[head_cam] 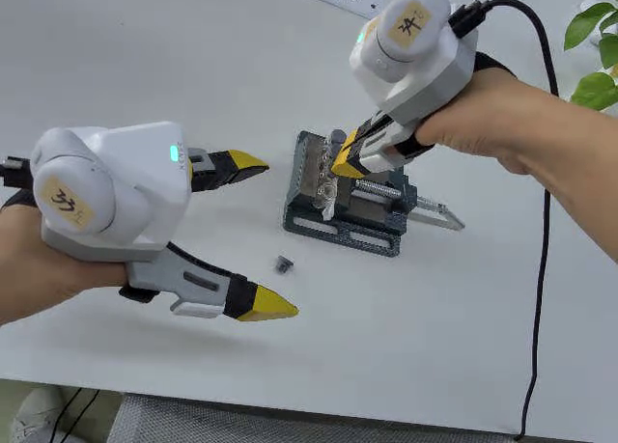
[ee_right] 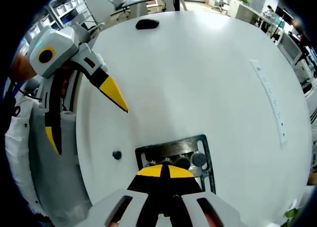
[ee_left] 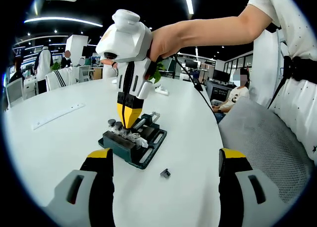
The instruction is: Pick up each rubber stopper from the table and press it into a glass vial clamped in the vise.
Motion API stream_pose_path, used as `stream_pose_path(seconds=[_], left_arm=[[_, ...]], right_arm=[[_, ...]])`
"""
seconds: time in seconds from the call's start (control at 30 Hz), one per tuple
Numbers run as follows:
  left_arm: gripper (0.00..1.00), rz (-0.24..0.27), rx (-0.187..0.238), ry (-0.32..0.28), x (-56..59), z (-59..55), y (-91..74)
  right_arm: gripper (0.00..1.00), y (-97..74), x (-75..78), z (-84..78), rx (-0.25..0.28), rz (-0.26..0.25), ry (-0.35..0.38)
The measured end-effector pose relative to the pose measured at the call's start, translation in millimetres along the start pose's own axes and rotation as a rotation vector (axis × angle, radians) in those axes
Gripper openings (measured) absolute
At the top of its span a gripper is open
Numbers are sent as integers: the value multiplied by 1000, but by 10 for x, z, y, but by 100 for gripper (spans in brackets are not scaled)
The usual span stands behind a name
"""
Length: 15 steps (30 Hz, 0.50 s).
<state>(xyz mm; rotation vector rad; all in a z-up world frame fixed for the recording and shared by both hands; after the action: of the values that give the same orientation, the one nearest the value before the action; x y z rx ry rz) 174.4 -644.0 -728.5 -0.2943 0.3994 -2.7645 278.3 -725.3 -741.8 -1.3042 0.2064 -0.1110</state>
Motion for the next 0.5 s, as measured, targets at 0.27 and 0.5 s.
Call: stream_pose_path(seconds=[0.27, 0.5], left_arm=[[87, 10, -9, 7, -6, 7, -43], [87, 11, -13, 8, 21, 21, -44]], right_arm=[[0, 6, 3, 5, 40, -2, 27], [0, 16, -5, -9, 63, 0, 49]])
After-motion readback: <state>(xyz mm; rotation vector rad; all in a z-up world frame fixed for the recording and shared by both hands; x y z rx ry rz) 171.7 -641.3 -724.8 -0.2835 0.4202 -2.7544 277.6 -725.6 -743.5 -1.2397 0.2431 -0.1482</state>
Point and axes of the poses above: the centre of the closed fingertips' face, and the gripper's own axes: y roughly forward along the fingers, x roughly to its right, z roughly out of its top, the point moved 4 cm from there along -y, roughly backward along the fingers
